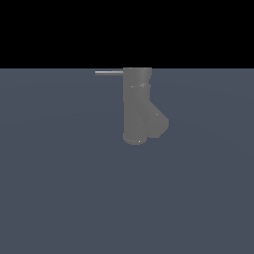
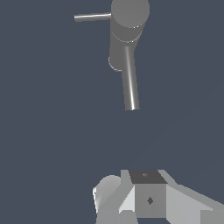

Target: Turn on the faucet by rotating a designated handle.

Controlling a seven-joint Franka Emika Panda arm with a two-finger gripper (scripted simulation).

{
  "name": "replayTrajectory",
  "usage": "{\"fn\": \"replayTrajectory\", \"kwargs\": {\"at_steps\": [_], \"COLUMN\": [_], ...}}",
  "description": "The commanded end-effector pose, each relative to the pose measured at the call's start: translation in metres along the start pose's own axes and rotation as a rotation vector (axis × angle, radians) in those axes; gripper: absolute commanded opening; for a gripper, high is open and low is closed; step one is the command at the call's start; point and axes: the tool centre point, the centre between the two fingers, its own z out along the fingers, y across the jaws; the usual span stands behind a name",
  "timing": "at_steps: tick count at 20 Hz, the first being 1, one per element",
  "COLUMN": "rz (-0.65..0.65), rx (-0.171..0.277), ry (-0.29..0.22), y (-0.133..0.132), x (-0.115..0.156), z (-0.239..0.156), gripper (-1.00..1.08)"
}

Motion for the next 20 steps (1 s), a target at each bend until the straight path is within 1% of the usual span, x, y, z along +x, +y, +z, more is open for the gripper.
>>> {"fn": "replayTrajectory", "kwargs": {"at_steps": [1,9,15,20], "rz": [0.019,0.134,0.273,0.399], "rx": [0.009,0.058,0.102,0.129], "ry": [-0.001,-0.012,-0.031,-0.052], "y": [-0.001,-0.007,-0.013,-0.020], "x": [0.006,0.038,0.076,0.108], "z": [0.001,0.005,0.015,0.028], "gripper": [-1.00,-1.00,-1.00,-1.00]}}
